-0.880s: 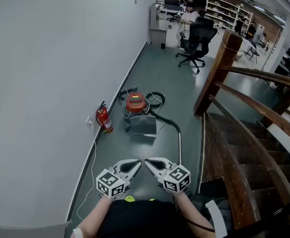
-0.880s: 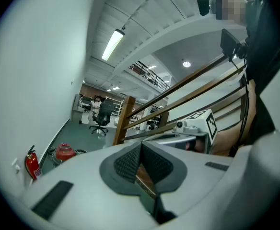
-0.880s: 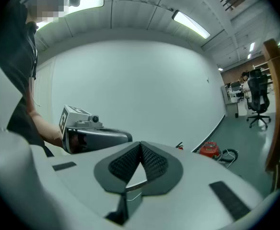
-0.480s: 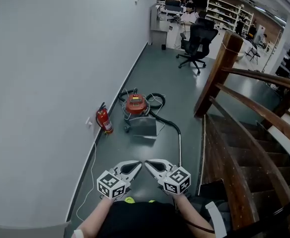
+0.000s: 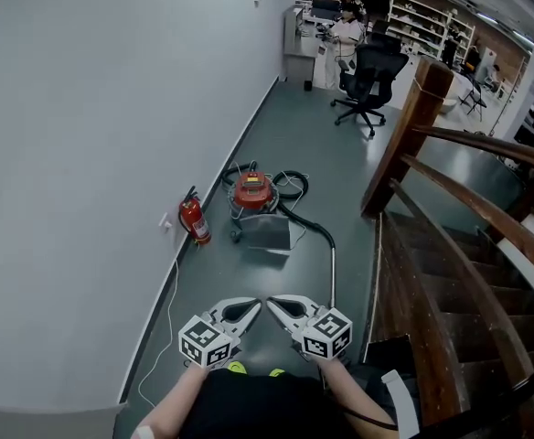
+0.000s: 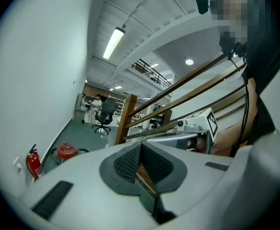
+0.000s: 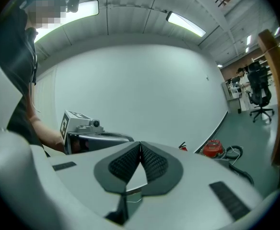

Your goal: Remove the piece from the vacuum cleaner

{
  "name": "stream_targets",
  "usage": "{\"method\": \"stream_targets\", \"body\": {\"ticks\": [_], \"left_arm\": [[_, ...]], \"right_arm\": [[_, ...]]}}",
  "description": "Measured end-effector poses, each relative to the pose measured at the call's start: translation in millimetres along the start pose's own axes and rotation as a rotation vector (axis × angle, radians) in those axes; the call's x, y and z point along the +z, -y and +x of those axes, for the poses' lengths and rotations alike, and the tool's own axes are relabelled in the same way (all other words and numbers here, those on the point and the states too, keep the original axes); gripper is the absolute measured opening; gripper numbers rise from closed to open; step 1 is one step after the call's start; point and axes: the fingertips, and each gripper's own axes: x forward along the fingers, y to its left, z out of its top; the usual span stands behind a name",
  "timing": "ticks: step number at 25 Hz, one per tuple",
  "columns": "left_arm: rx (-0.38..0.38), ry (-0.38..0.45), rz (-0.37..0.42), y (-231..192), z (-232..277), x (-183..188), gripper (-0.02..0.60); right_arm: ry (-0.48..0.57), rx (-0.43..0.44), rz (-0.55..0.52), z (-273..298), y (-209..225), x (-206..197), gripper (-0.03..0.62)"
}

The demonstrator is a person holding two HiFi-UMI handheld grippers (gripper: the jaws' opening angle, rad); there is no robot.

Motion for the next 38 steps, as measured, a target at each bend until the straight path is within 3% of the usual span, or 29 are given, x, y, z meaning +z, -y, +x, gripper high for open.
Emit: {"method": "stream_targets", "body": {"ticks": [15,22,38], "left_arm": [[0.083,0.003,-0.04,14,20,-14,0.009],[0.102,0.001,-0.045,13,27,-11,0.009],[0.056,-0.005,-0.051,-33,60,-4,0.009]], "right_arm": [[-0.06,0.047,0.012,-30,21,-28,0.015],[-0.04,0.046,0.031,-35,34,-23,0.015],[-0.056,0.003,0.034,-7,77,-13,0.017]]}}
